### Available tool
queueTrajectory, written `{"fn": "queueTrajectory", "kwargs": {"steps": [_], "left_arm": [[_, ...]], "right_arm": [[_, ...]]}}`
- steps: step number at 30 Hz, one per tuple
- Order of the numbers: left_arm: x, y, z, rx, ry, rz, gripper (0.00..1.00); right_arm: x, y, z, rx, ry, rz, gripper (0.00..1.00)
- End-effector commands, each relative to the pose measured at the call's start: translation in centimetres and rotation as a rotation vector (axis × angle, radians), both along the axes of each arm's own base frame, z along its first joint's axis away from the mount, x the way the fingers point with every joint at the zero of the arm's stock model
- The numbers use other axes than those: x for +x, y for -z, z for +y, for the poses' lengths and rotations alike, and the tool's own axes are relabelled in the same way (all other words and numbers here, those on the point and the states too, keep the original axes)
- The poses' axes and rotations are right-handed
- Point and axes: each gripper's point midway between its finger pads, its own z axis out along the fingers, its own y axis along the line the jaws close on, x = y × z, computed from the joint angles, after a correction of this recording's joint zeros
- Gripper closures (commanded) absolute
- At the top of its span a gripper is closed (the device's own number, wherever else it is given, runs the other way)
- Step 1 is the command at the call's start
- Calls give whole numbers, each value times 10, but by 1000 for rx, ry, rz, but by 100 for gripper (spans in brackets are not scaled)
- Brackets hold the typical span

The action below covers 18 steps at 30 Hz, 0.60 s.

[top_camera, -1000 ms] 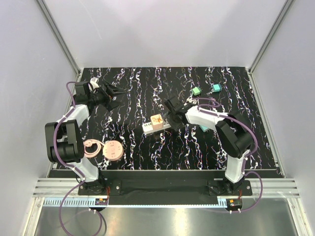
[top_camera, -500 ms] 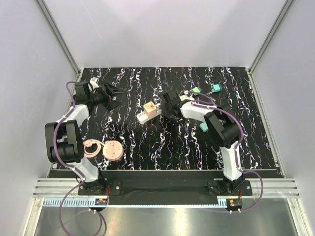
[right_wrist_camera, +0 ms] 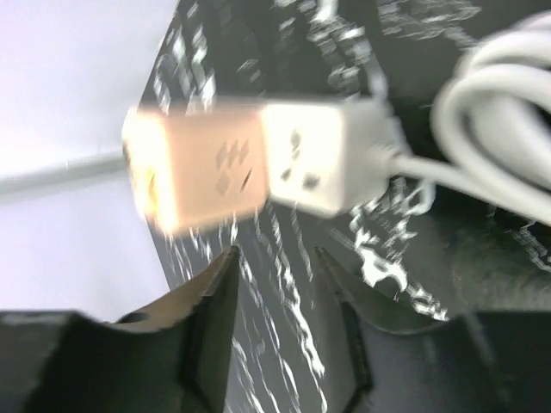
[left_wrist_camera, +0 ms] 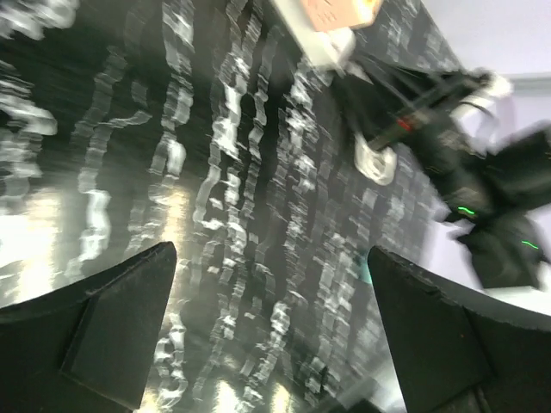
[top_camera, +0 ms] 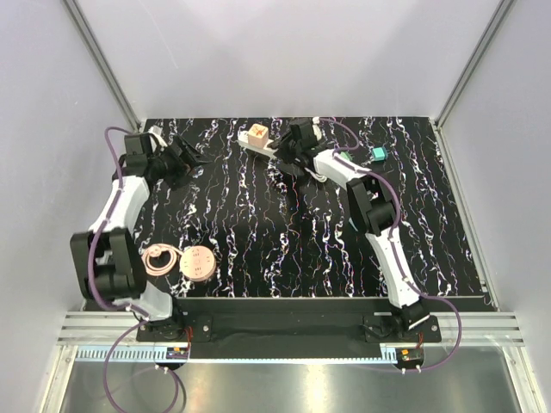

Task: Insert the plug

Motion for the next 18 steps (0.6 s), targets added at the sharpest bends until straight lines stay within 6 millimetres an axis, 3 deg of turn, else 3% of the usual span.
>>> {"fn": "queueTrajectory", "kwargs": {"steps": [1, 2, 3, 4, 7, 8, 9, 10, 11, 12, 13, 14, 15, 16, 18], "left_arm": [[-22, -28, 41, 270, -175, -48, 1], [-27, -27, 58, 318, -264, -35, 1], [-33, -29, 62, 305, -315, -26, 1], [-44, -29, 67, 296, -352, -19, 1], [-68, -20, 94, 277, -467, 89, 1], [-81, -9, 94, 260, -465, 172, 1], [-85, -5, 95, 234, -461, 207, 1], [-91, 7, 99, 192, -470, 267, 1], [-98, 14, 86, 93, -439, 322, 1], [-104, 24, 82, 46, -436, 372, 1], [-114, 43, 77, 9, -433, 451, 8], [-123, 54, 75, 8, -453, 504, 14], [-132, 64, 81, 42, -499, 554, 16], [-145, 75, 88, 86, -553, 605, 16], [-162, 88, 107, 190, -654, 658, 15]], "right_arm": [[-23, -95, 18, -13, -220, -211, 51], [-28, -101, 15, -22, -230, -220, 50], [-40, -90, 12, -41, -251, -197, 46], [-47, -110, 8, -49, -268, -237, 45], [-75, -121, -2, -65, -314, -258, 43], [-82, -124, -5, -71, -320, -265, 43], [-94, -107, -15, -99, -316, -229, 42], [-104, -128, -23, -106, -309, -266, 42], [-112, -114, -33, -131, -290, -255, 41], [-120, -119, -39, -135, -283, -269, 41], [-130, -142, -47, -129, -272, -317, 41], [-142, -128, -54, -149, -268, -301, 41], [-150, -130, -56, -151, -269, -307, 41], [-160, -147, -60, -148, -270, -344, 41], [-178, -137, -63, -158, -293, -325, 40]]}}
